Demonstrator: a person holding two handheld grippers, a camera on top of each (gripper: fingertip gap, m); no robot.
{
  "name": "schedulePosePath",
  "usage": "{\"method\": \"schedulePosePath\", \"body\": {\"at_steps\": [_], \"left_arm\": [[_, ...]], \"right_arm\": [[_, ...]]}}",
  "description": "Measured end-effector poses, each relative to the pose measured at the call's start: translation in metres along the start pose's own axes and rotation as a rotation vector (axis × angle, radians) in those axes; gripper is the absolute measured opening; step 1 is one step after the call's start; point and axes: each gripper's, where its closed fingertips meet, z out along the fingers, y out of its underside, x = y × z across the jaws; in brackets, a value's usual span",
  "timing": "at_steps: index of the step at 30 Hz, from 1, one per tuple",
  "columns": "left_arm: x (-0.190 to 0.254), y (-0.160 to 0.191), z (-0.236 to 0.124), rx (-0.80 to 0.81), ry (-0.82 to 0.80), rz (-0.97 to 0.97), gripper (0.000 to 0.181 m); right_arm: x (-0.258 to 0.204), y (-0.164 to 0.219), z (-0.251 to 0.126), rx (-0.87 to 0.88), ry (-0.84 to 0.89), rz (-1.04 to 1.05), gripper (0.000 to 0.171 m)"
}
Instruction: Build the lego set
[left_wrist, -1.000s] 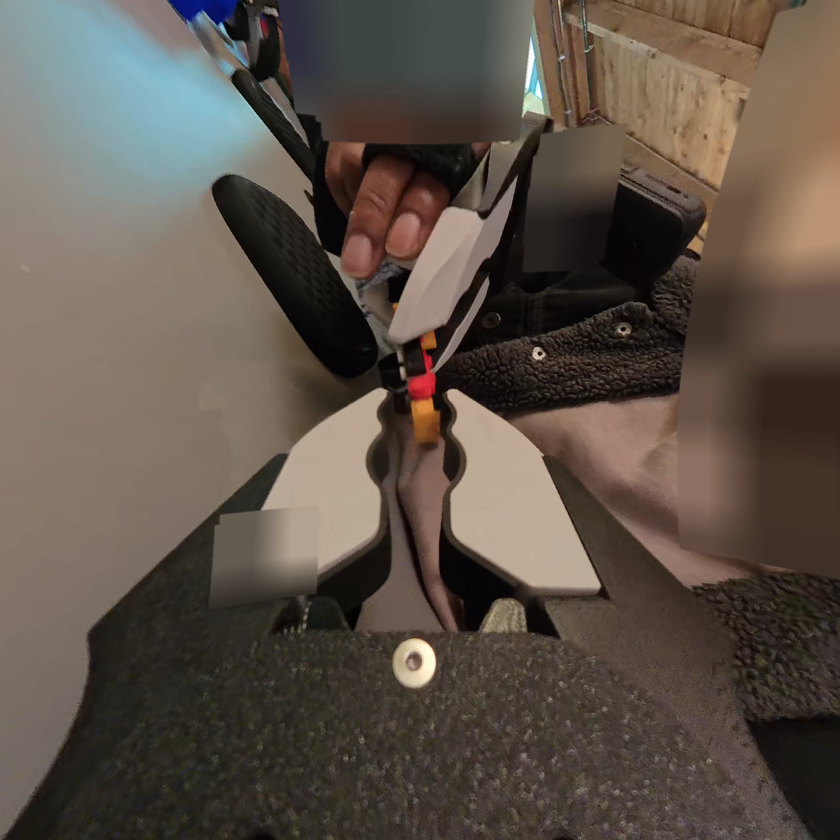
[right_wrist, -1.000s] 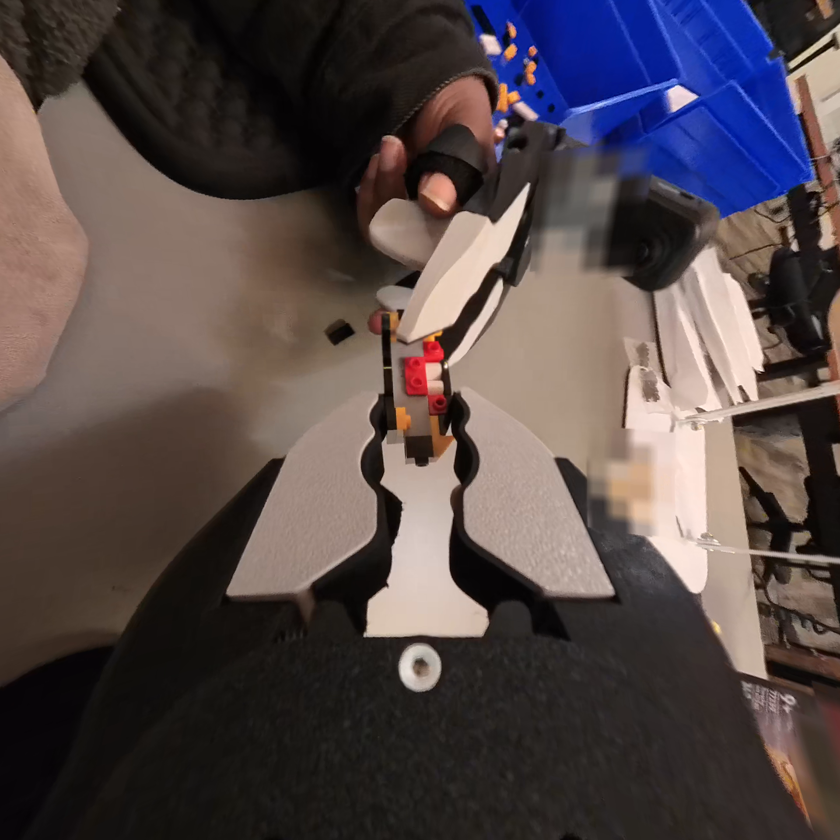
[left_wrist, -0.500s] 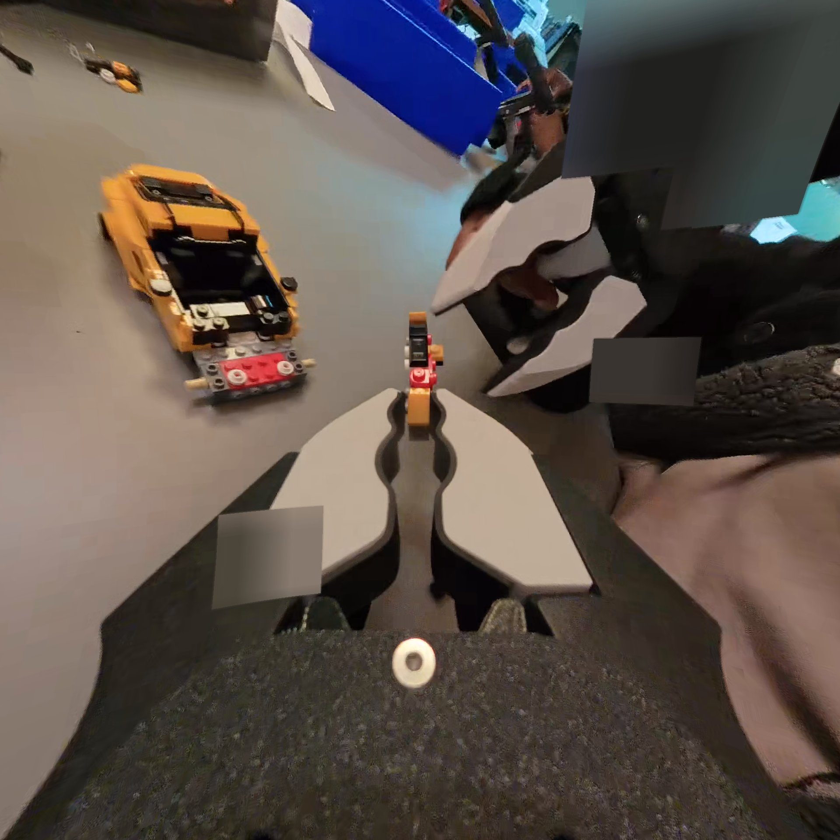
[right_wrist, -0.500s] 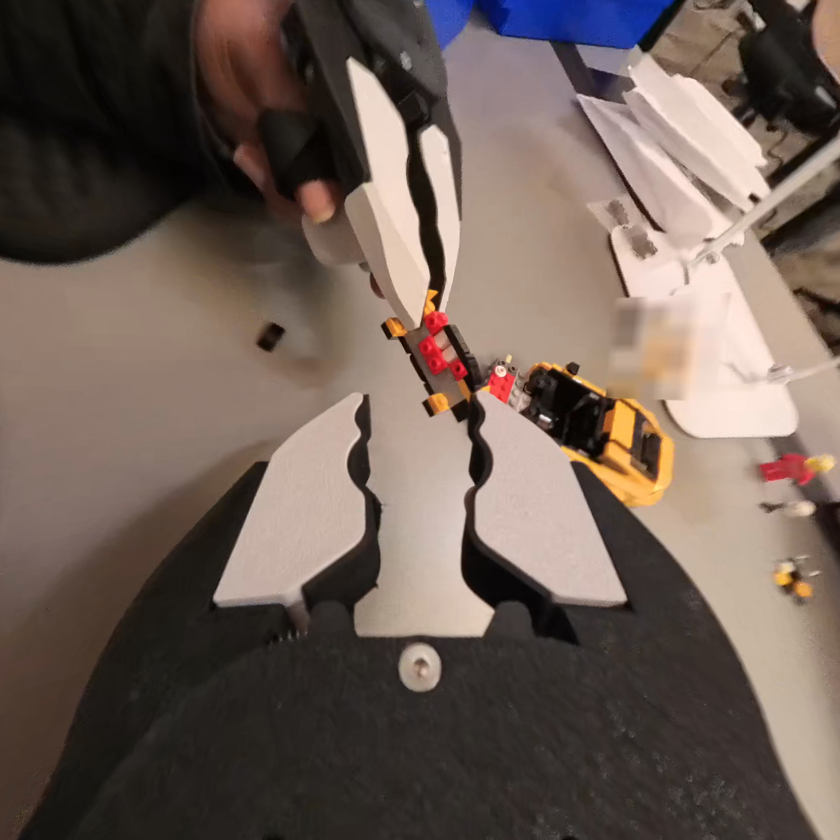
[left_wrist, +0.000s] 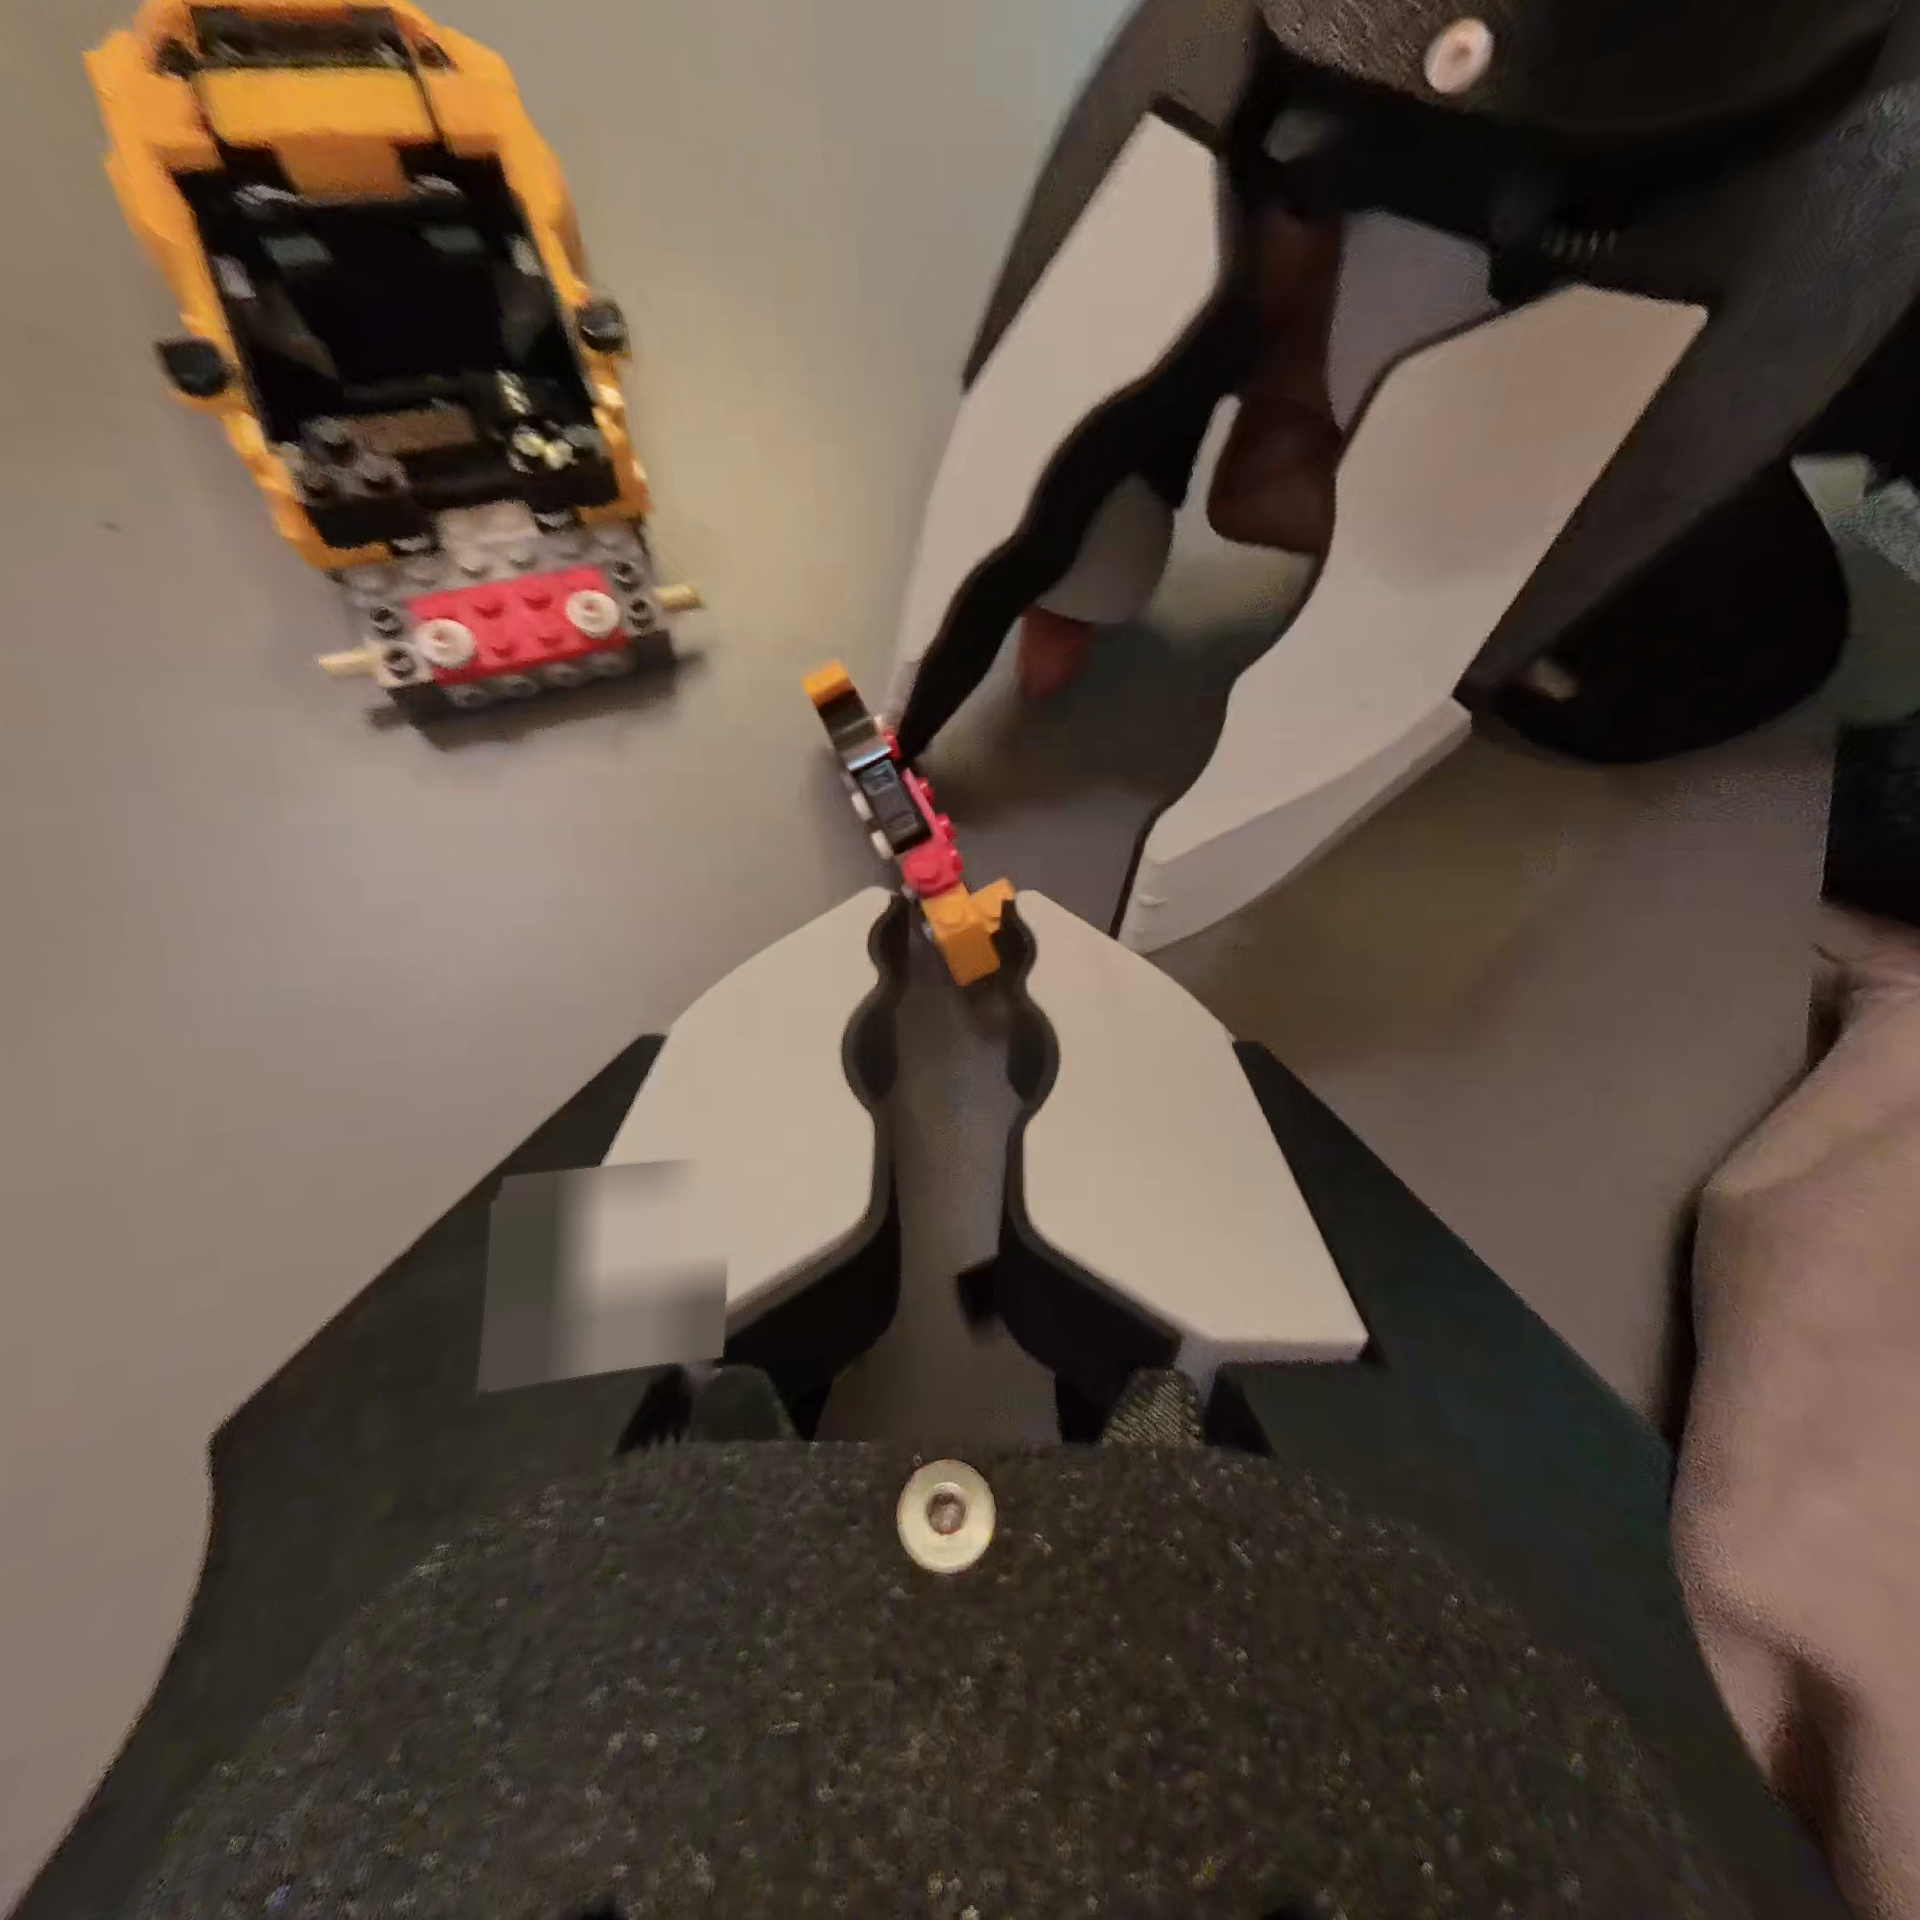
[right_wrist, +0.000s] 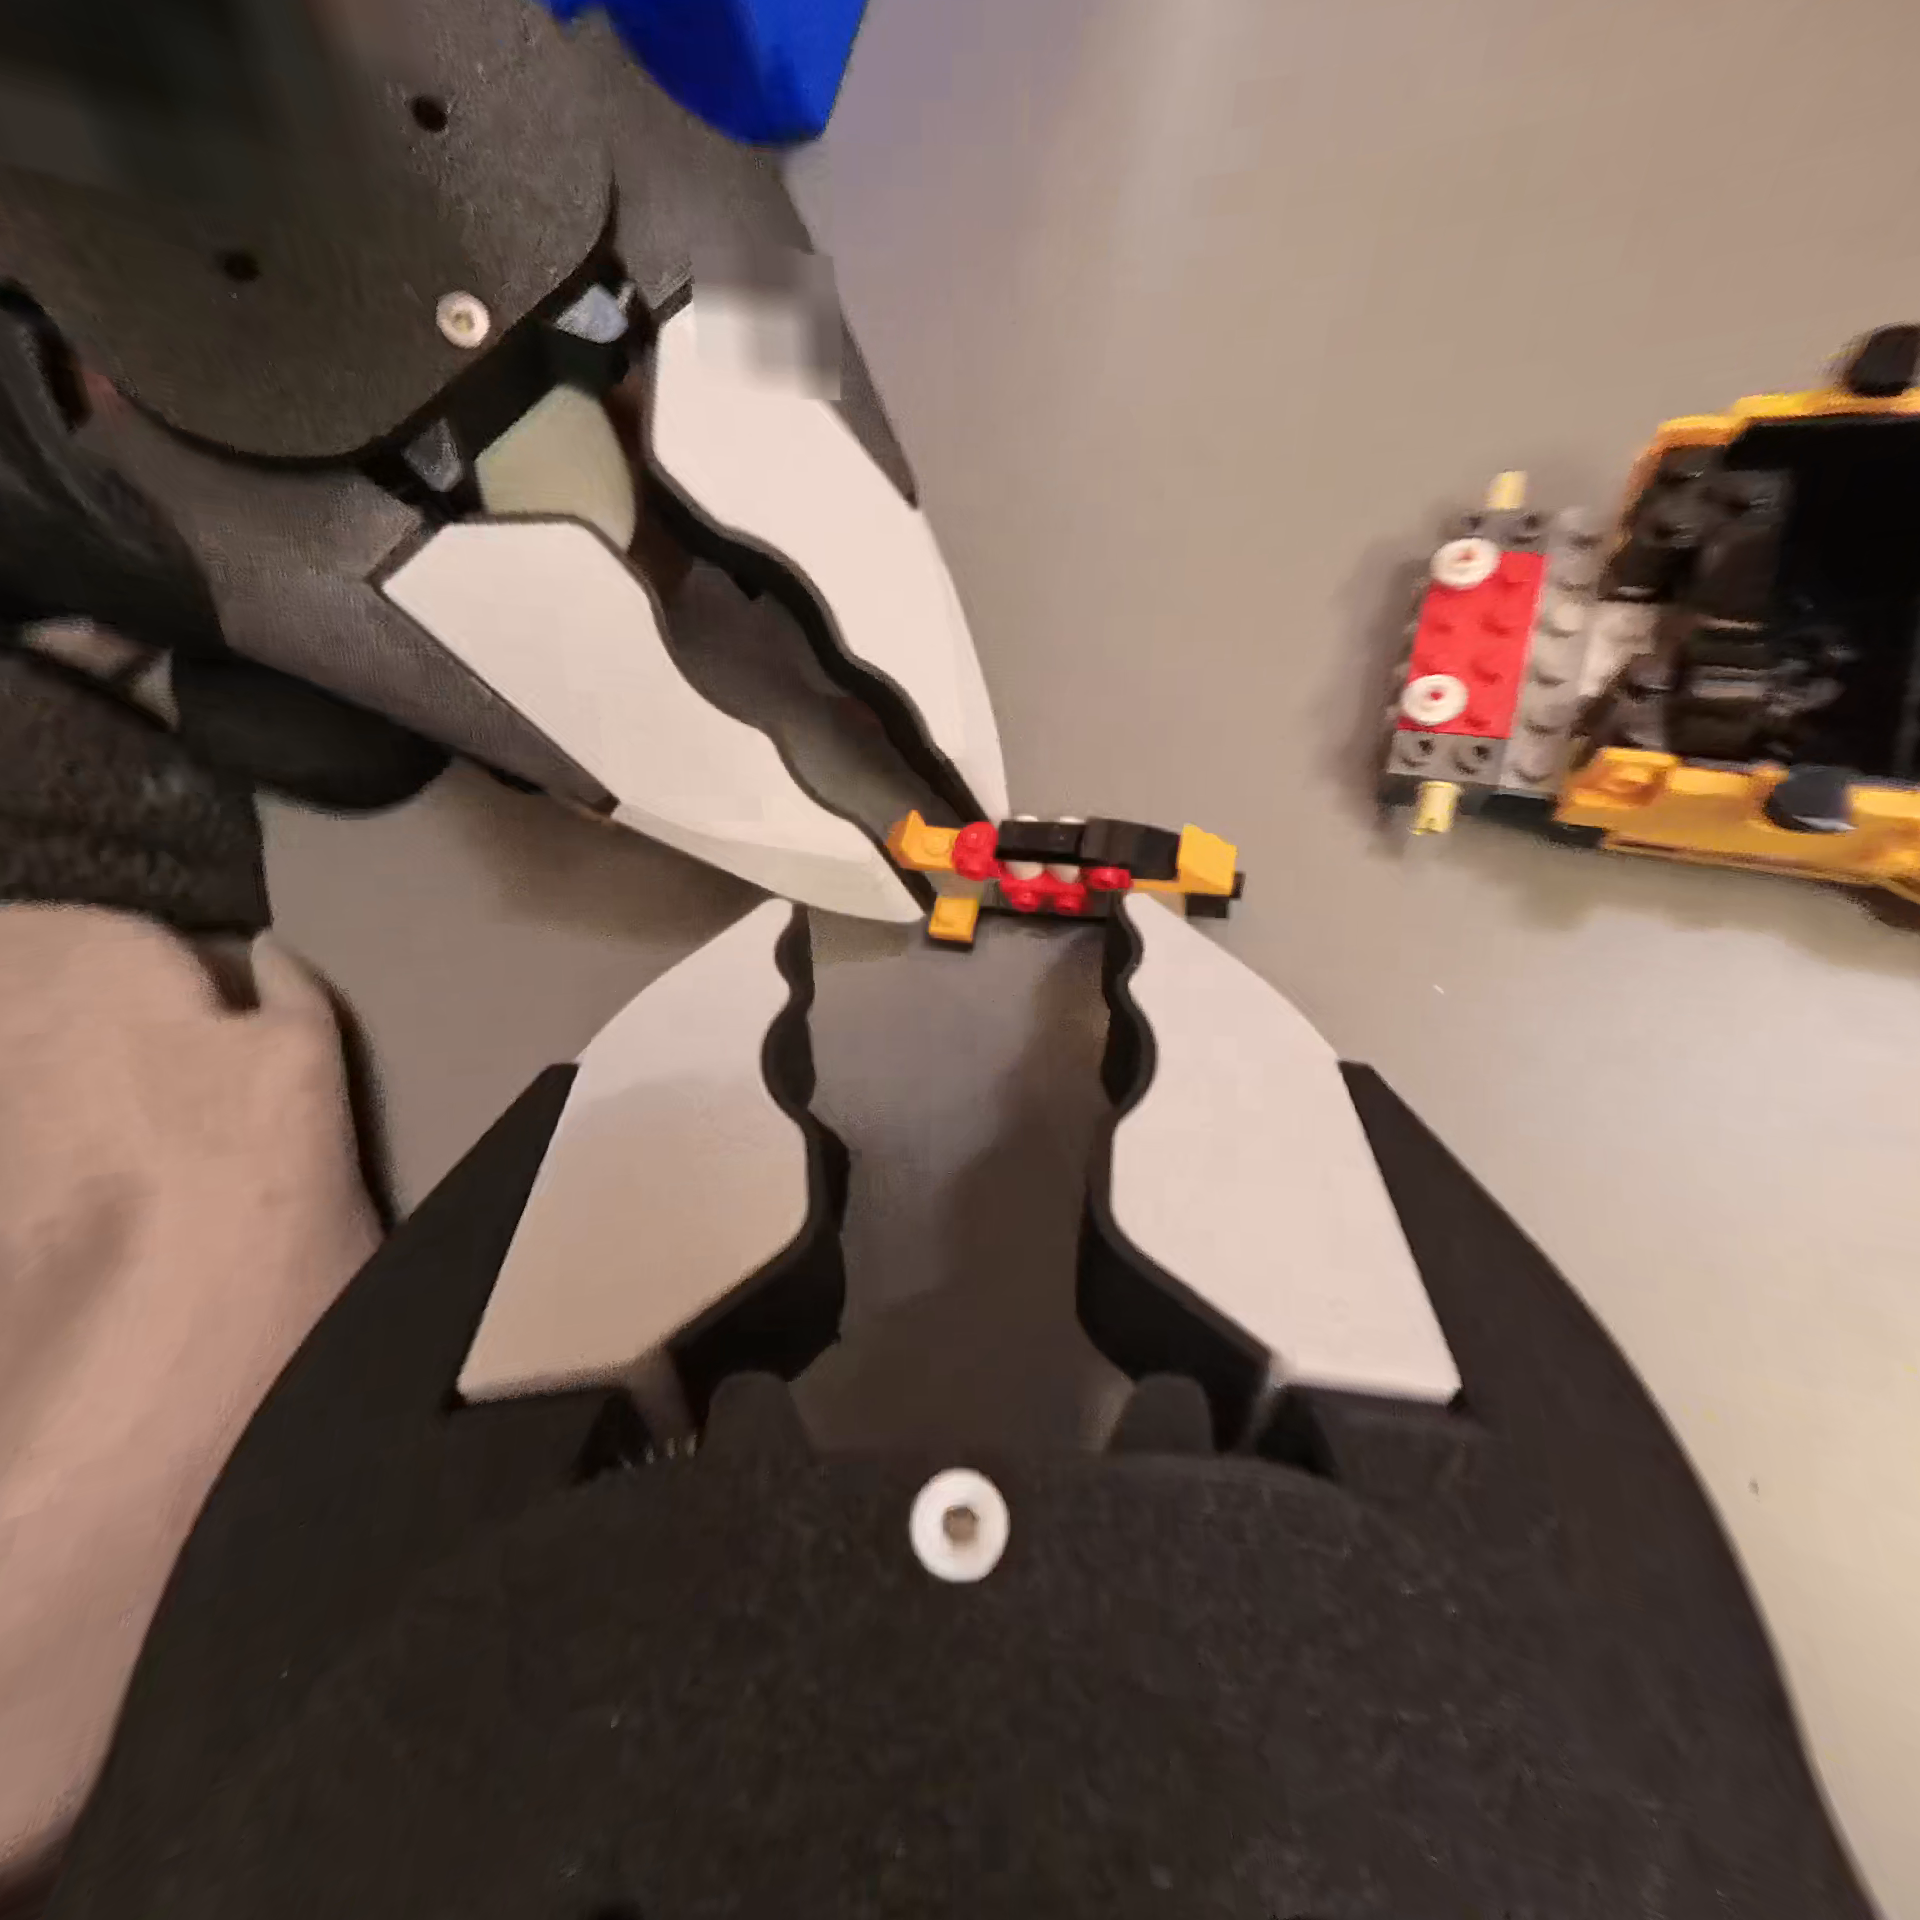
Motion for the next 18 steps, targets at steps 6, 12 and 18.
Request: {"method": "schedulePosePath", "body": {"at_steps": [6, 12, 18], "left_arm": [[0.049, 0.006, 0.001, -0.036, 0.274, 0.116, 0.024], [0.017, -0.009, -0.022, 0.058, 0.168, 0.213, 0.019], [0.0, -0.005, -0.011, 0.039, 0.196, 0.393, 0.035]], "right_arm": [[-0.025, 0.017, -0.011, -0.21, -0.309, -0.362, 0.06], [-0.005, 0.013, -0.02, -0.253, -0.109, -0.494, 0.051], [-0.009, 0.032, -0.01, -0.234, 0.094, -0.568, 0.035]]}}
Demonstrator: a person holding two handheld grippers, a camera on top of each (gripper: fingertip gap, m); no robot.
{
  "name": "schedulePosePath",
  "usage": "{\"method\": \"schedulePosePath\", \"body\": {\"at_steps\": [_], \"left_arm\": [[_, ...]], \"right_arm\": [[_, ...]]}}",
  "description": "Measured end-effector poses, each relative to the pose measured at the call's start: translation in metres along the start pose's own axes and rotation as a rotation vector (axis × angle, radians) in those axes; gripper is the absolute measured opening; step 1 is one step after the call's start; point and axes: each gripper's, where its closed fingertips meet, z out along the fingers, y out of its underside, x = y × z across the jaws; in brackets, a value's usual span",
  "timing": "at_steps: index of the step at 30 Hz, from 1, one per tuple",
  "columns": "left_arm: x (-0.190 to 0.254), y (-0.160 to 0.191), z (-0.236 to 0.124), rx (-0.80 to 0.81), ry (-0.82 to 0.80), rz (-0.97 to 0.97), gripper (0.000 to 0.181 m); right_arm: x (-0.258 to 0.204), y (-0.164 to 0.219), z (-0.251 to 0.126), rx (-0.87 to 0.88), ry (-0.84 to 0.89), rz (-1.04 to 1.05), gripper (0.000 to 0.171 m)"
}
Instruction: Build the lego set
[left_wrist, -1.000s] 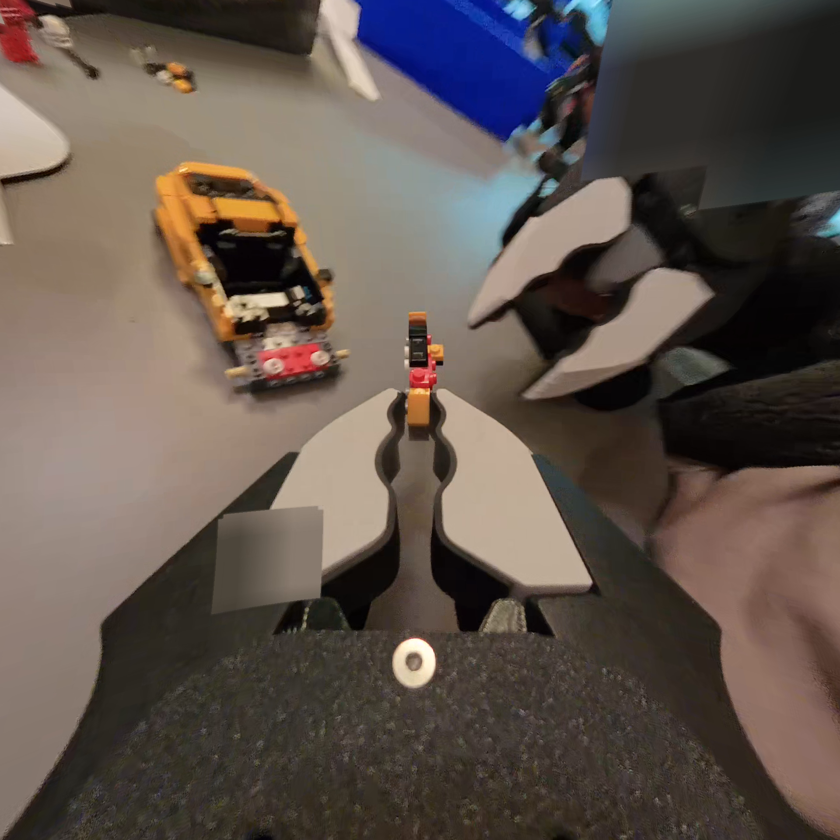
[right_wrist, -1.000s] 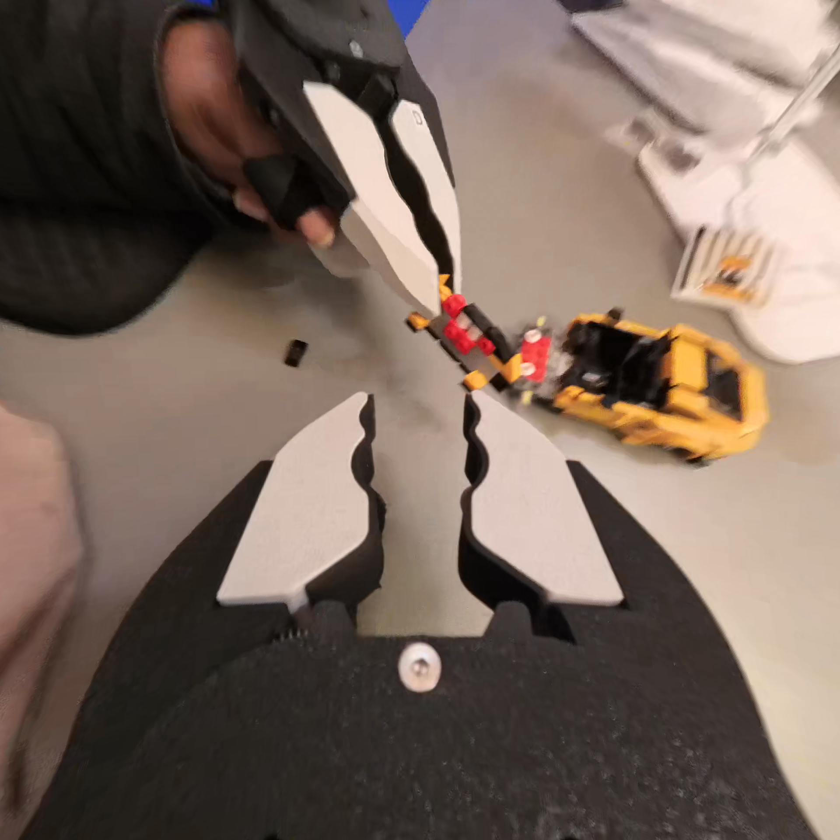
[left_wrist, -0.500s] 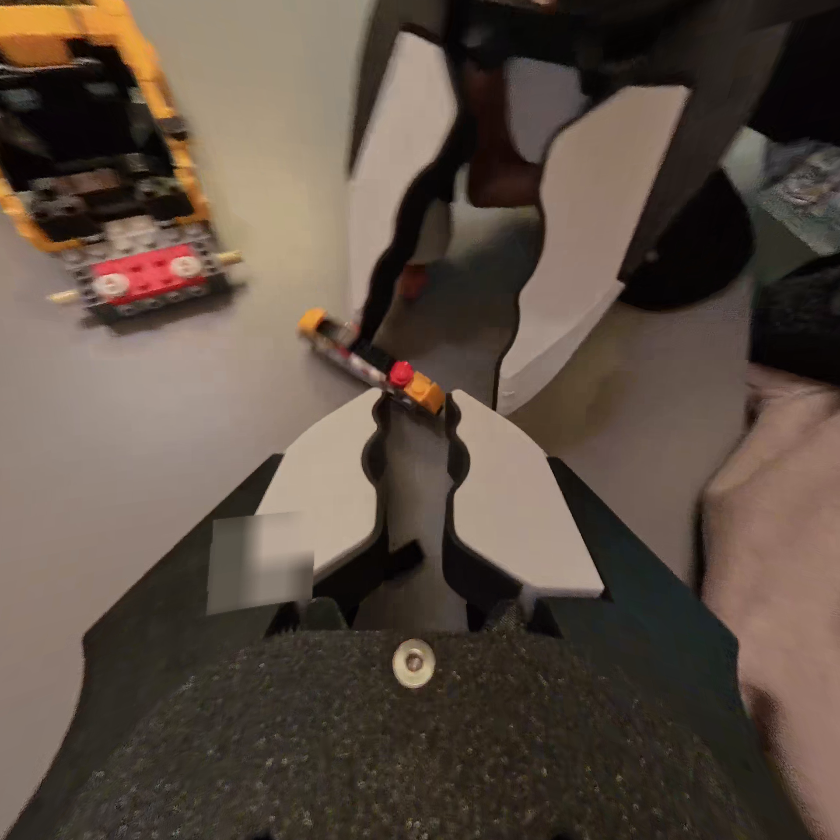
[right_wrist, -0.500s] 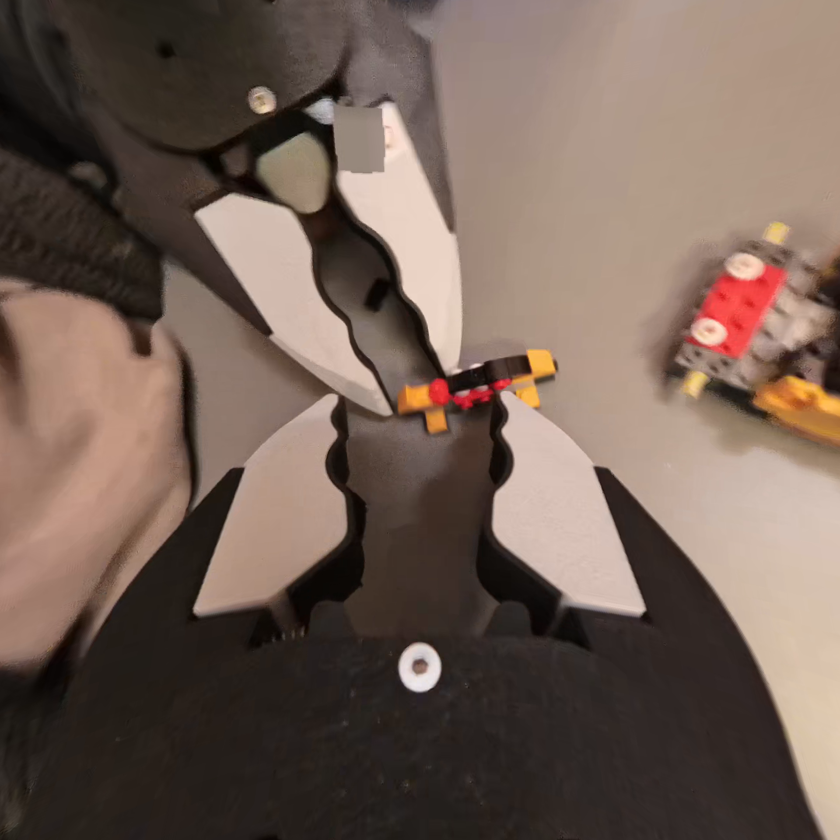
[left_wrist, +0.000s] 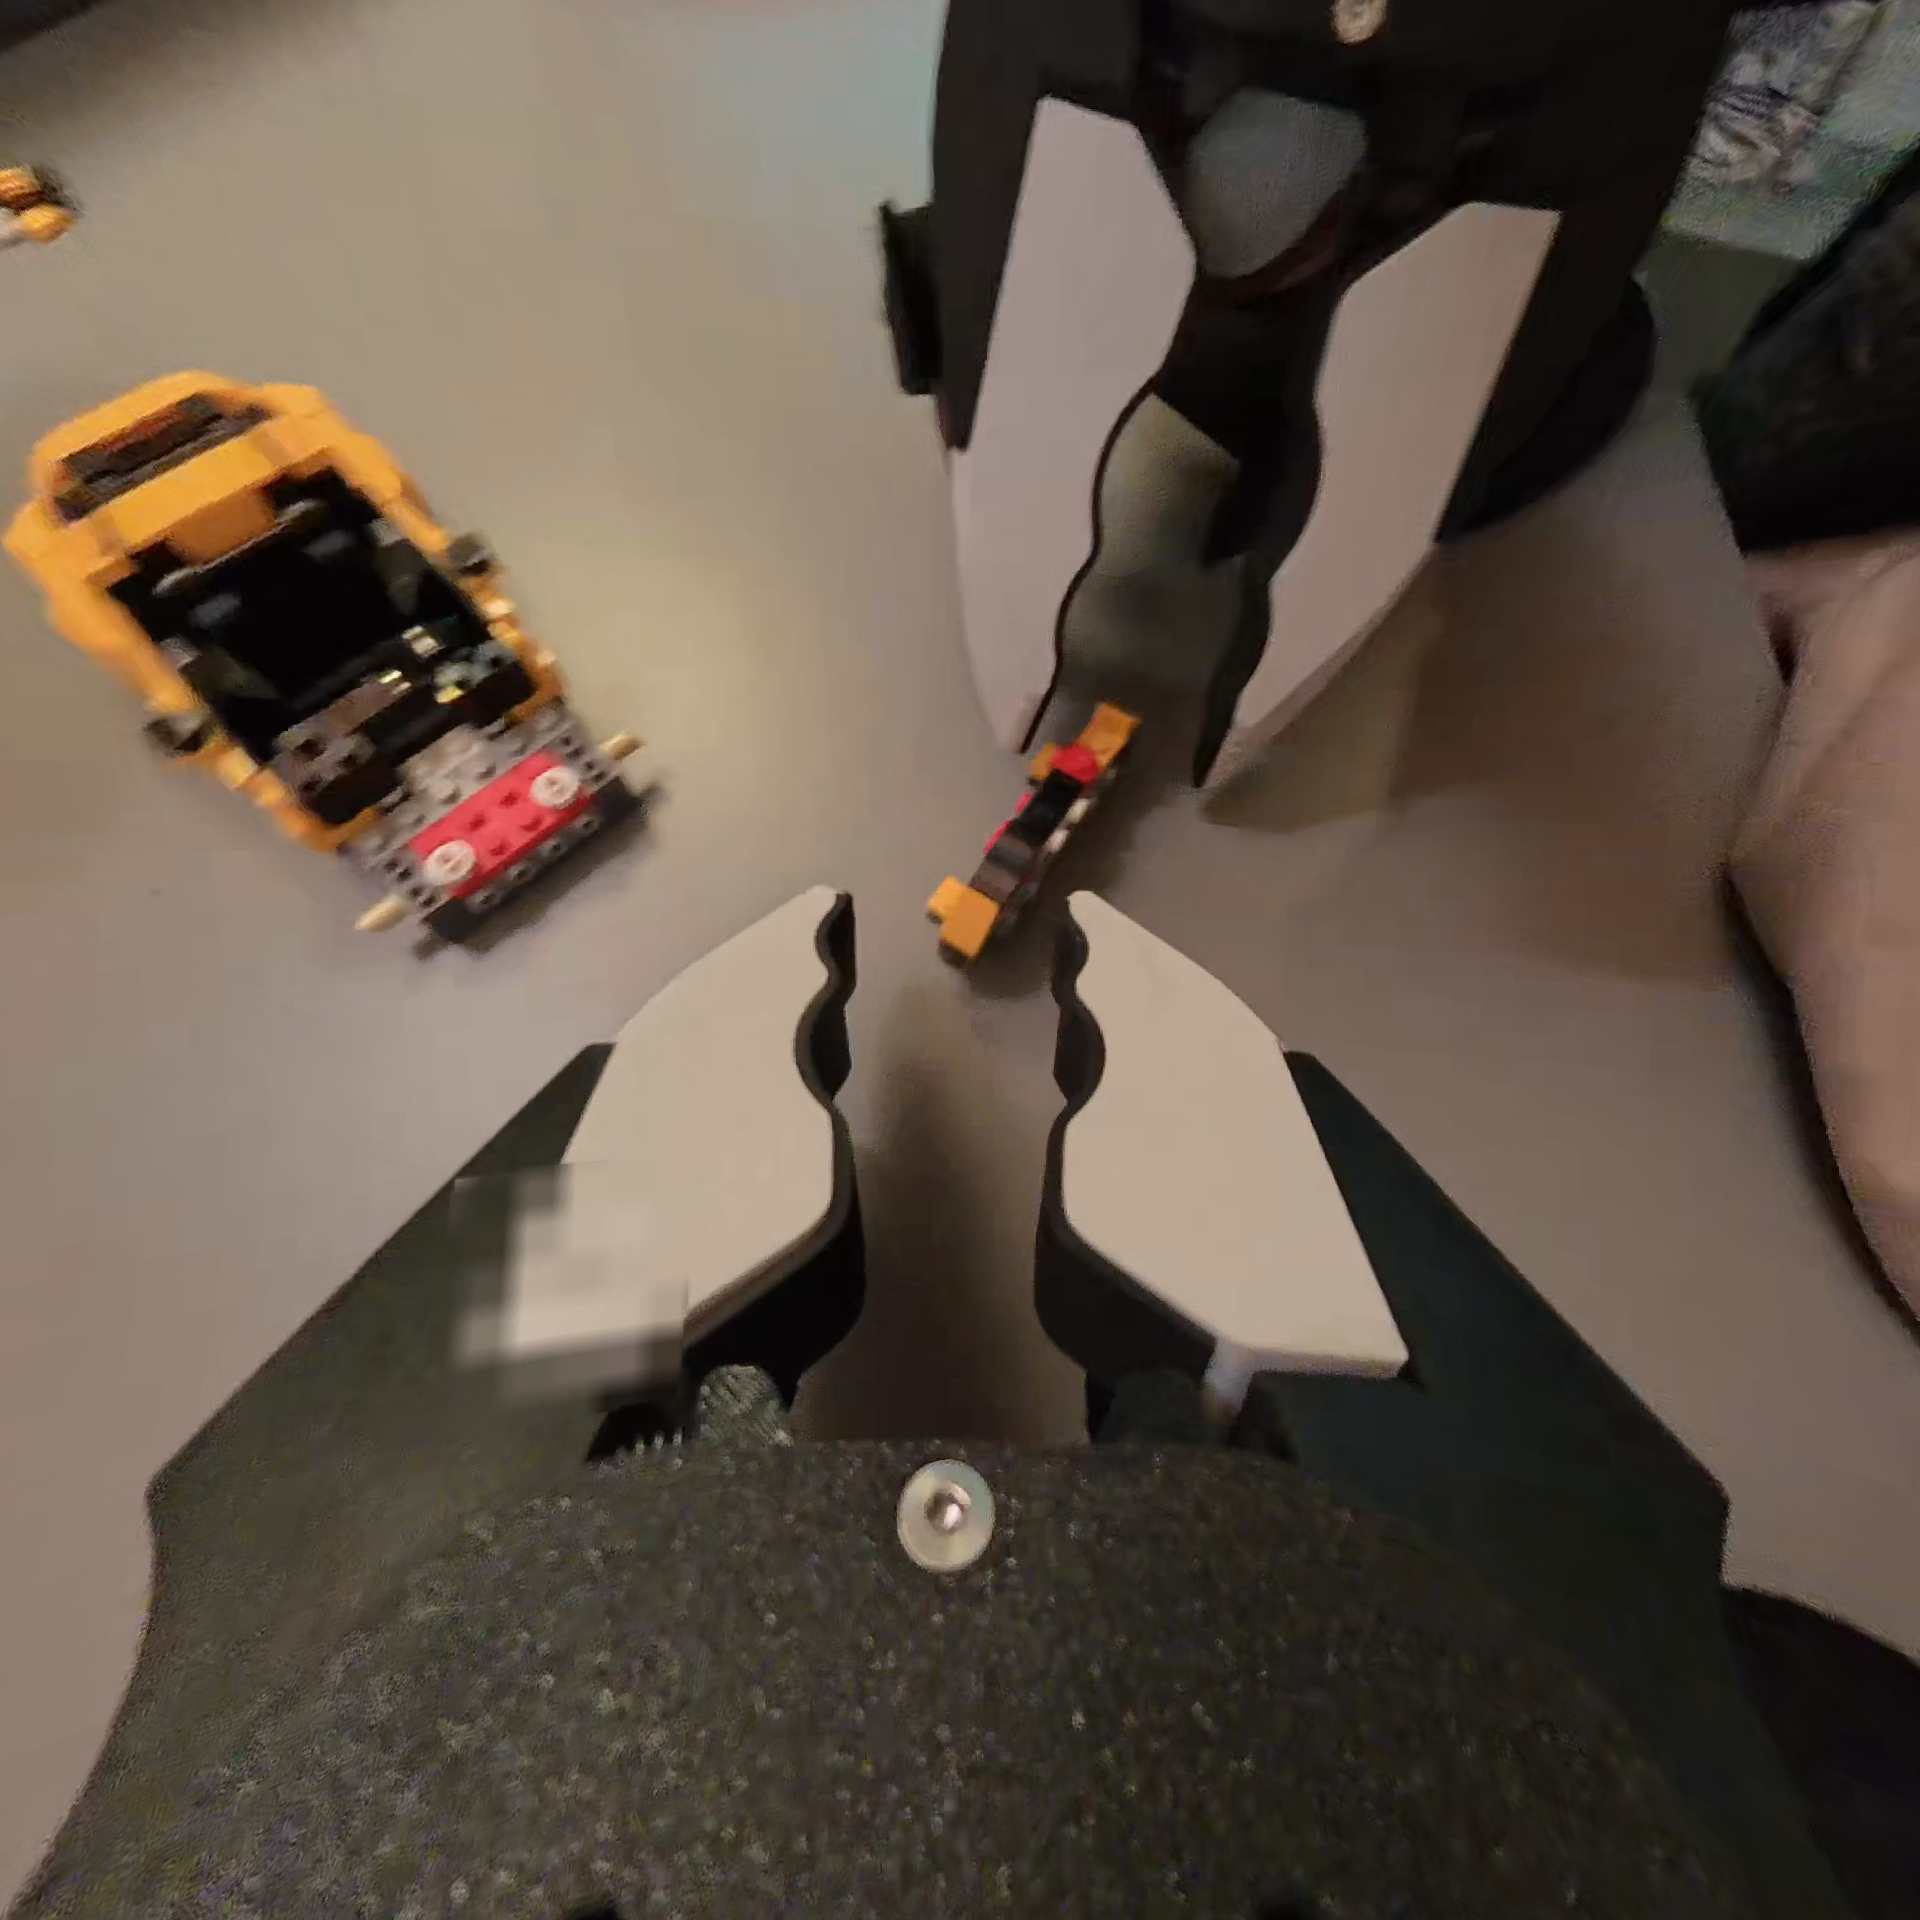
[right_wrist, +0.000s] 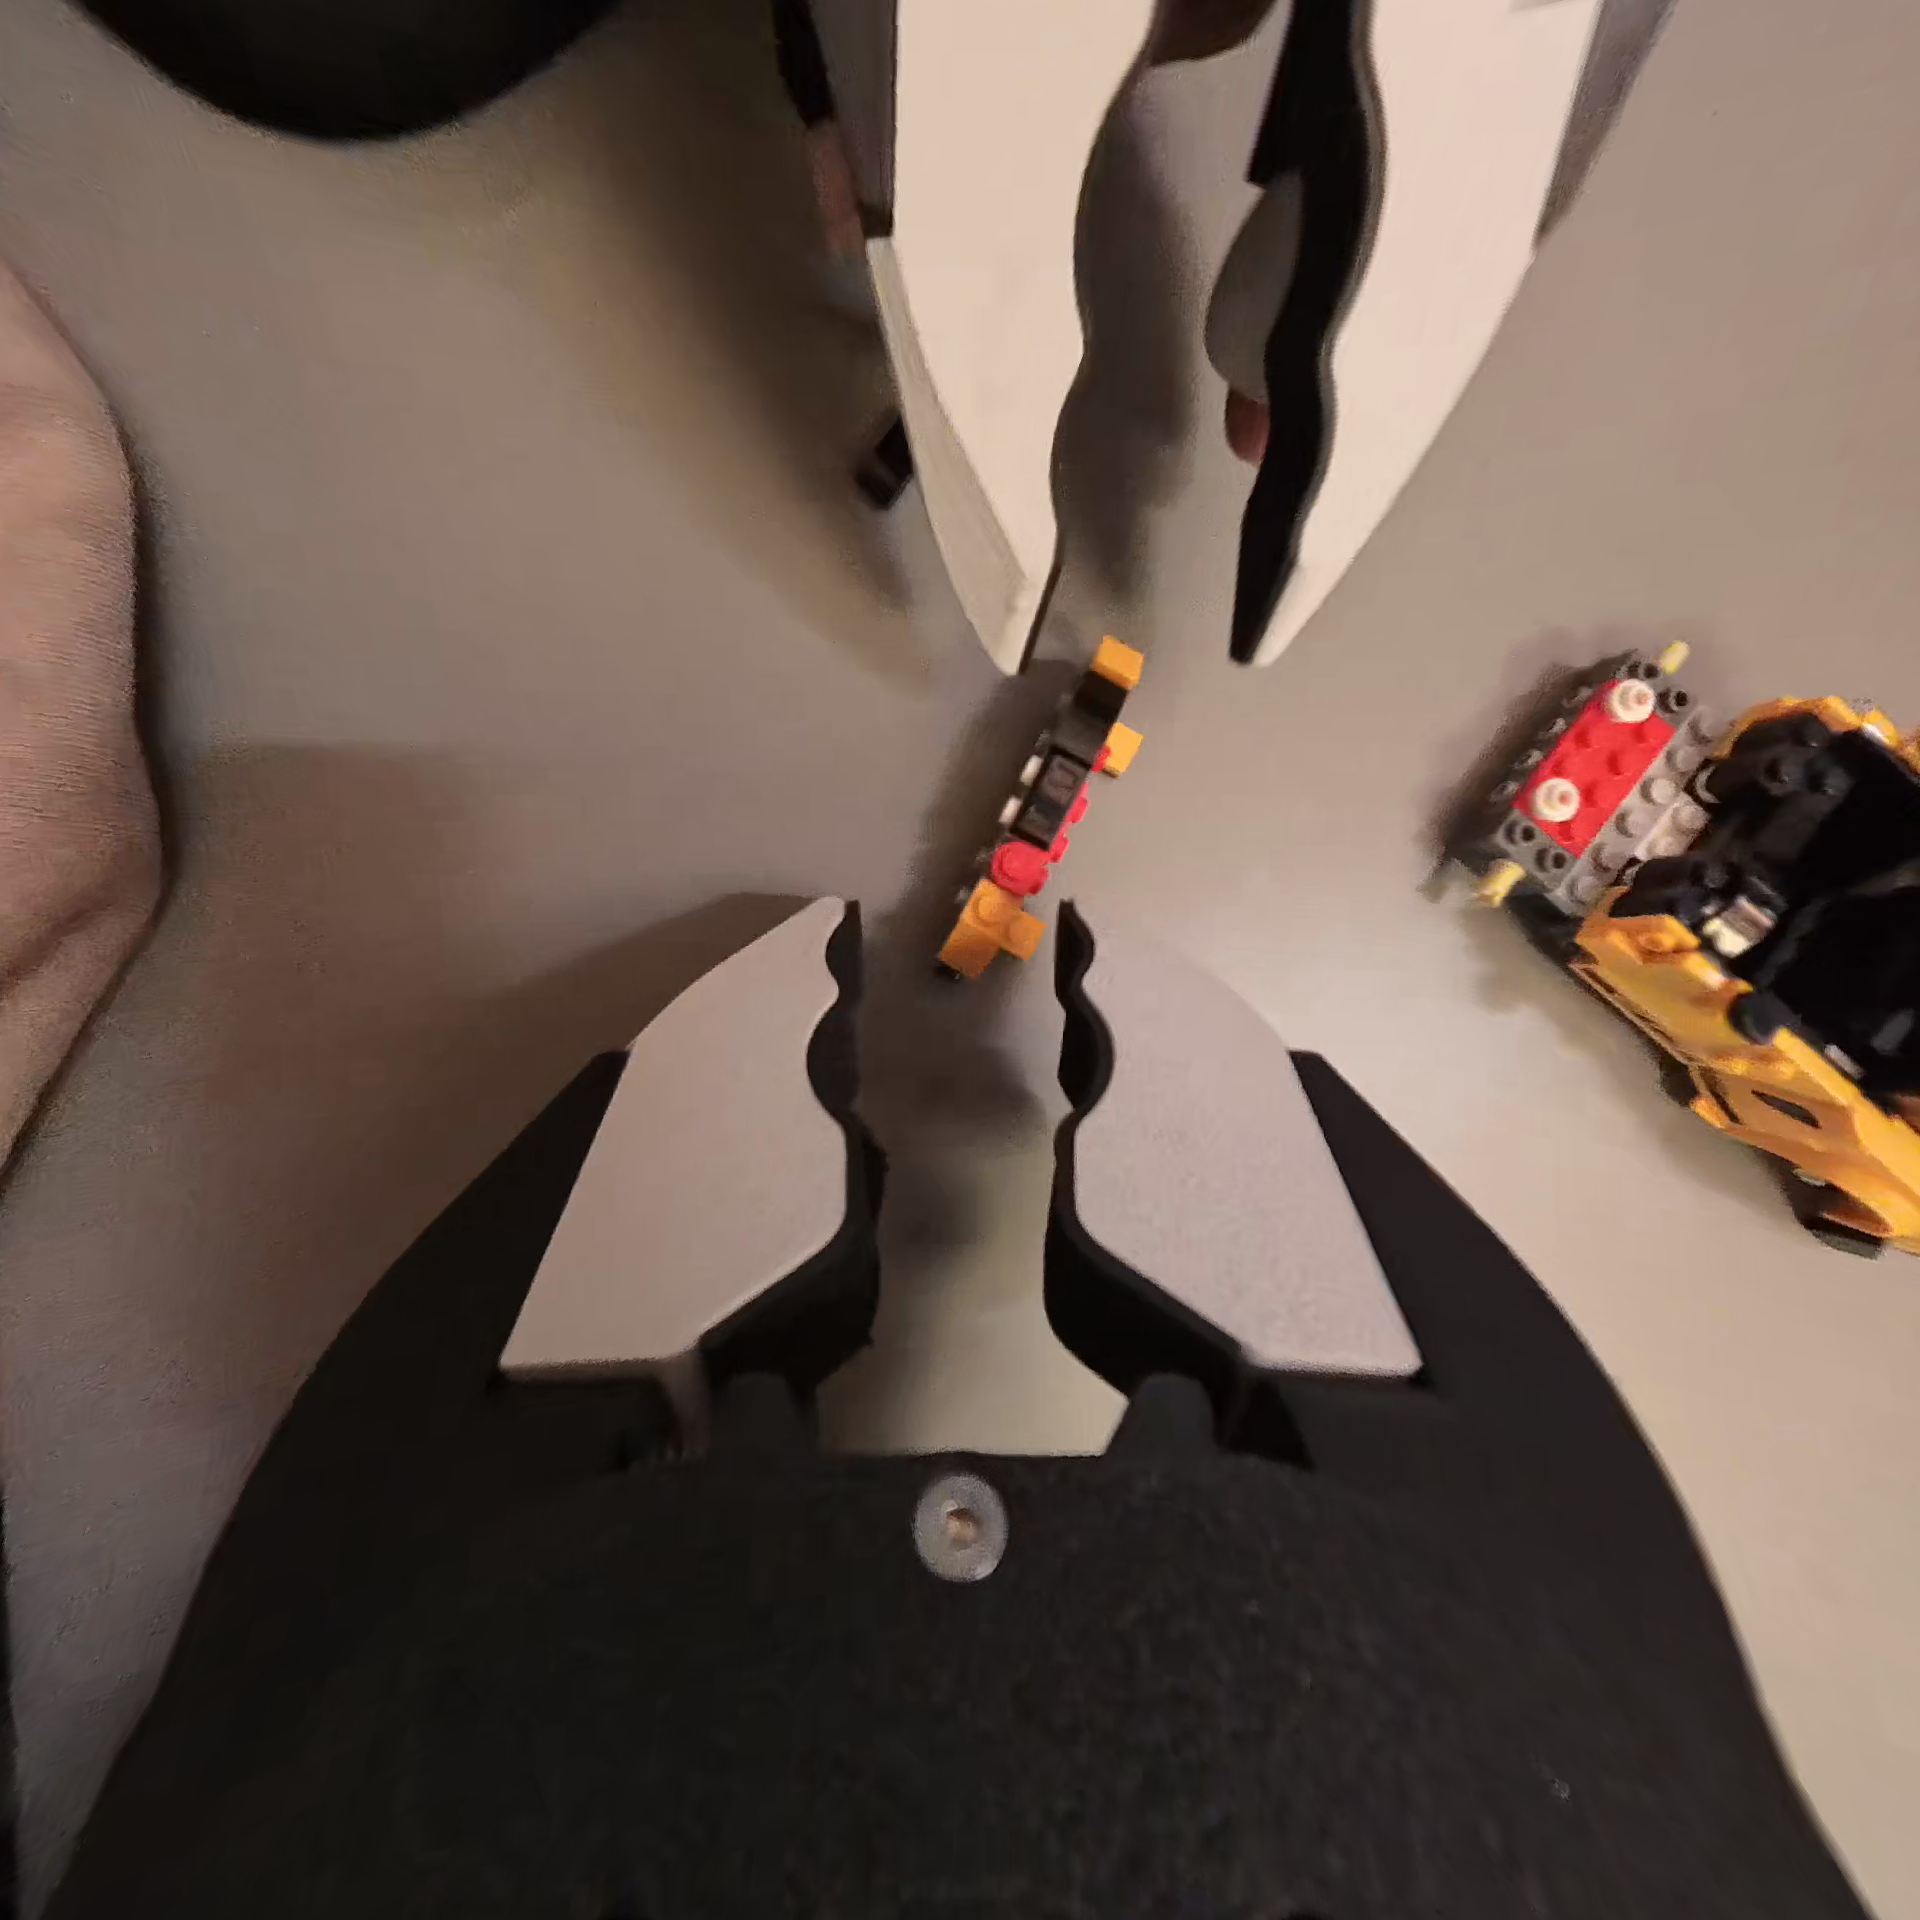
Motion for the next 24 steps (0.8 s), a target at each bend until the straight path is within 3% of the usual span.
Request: {"method": "schedulePosePath", "body": {"at_steps": [3, 4, 6, 10, 14, 18, 24], "left_arm": [[0.002, 0.009, 0.011, -0.068, 0.024, 0.091, 0.029], [0.003, 0.011, 0.011, -0.082, 0.024, 0.101, 0.018], [-0.001, 0.013, 0.008, -0.089, -0.011, 0.11, 0.014], [-0.007, 0.018, -0.003, -0.08, -0.05, 0.093, 0.014], [-0.006, 0.02, -0.023, -0.052, -0.039, 0.048, 0.031], [0.015, 0.026, -0.042, -0.014, 0.041, 0.073, 0.026], [0.037, 0.047, -0.025, -0.141, 0.148, 0.159, 0.028]], "right_arm": [[0.006, 0.001, 0.005, -0.002, 0.036, -0.038, 0.018], [0.008, -0.001, 0.005, 0.003, 0.028, -0.045, 0.015], [0.016, -0.002, 0.006, 0.005, 0.032, -0.06, 0.014], [0.022, -0.01, 0.002, 0.039, 0.036, -0.033, 0.024], [0.026, -0.017, -0.011, 0.085, 0.136, -0.002, 0.029], [0.013, -0.015, -0.024, 0.132, 0.172, 0.046, 0.029], [-0.014, -0.017, -0.016, 0.171, 0.114, 0.072, 0.028]]}}
